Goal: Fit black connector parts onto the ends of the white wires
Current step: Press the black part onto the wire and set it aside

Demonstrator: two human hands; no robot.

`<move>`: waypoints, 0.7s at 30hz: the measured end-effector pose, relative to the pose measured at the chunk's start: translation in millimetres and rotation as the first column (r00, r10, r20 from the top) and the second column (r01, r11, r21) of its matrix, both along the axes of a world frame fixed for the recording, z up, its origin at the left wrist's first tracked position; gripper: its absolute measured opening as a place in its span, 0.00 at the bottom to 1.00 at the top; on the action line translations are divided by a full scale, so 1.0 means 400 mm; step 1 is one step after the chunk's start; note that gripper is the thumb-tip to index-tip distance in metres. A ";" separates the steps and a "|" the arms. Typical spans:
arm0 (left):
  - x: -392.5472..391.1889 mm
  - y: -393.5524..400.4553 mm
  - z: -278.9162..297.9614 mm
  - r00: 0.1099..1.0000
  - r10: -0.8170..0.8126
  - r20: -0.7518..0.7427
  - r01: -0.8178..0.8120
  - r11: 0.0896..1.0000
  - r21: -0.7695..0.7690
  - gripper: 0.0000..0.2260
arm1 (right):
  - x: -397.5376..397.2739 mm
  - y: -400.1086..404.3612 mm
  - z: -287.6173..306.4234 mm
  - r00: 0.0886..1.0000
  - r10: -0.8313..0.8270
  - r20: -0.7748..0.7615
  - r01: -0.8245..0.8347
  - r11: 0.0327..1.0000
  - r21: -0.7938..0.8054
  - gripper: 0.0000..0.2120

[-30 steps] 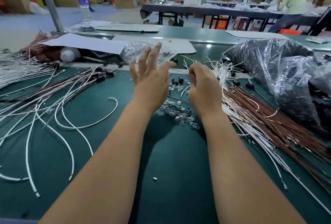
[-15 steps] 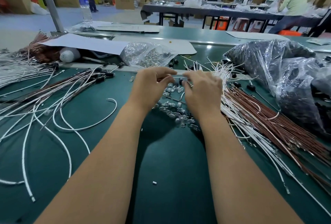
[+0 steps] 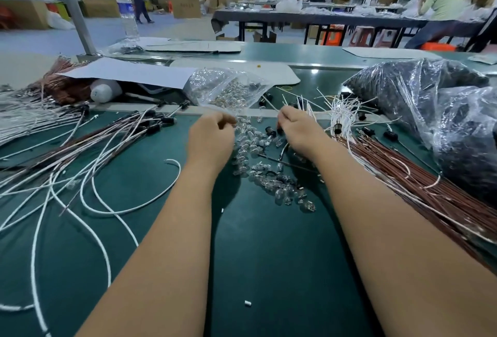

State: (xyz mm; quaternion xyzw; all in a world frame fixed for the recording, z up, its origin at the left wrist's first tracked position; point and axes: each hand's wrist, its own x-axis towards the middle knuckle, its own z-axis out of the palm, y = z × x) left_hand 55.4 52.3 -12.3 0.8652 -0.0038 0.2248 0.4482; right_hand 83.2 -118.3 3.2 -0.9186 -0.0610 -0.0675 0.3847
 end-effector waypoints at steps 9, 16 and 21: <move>-0.022 -0.035 -0.005 0.998 -0.064 -0.021 0.067 0.921 0.383 0.14 | -0.078 0.022 0.005 1.000 0.027 -0.002 -0.026 0.969 0.244 0.16; -0.024 -0.079 -0.016 0.974 -0.202 -0.100 0.224 0.821 0.525 0.18 | -0.135 0.009 -0.036 0.986 -0.105 0.129 0.081 0.981 0.178 0.13; -0.027 -0.073 -0.012 0.969 -0.247 0.026 0.231 0.935 0.270 0.09 | -0.141 0.008 -0.043 0.929 -0.191 0.317 0.172 0.981 0.086 0.11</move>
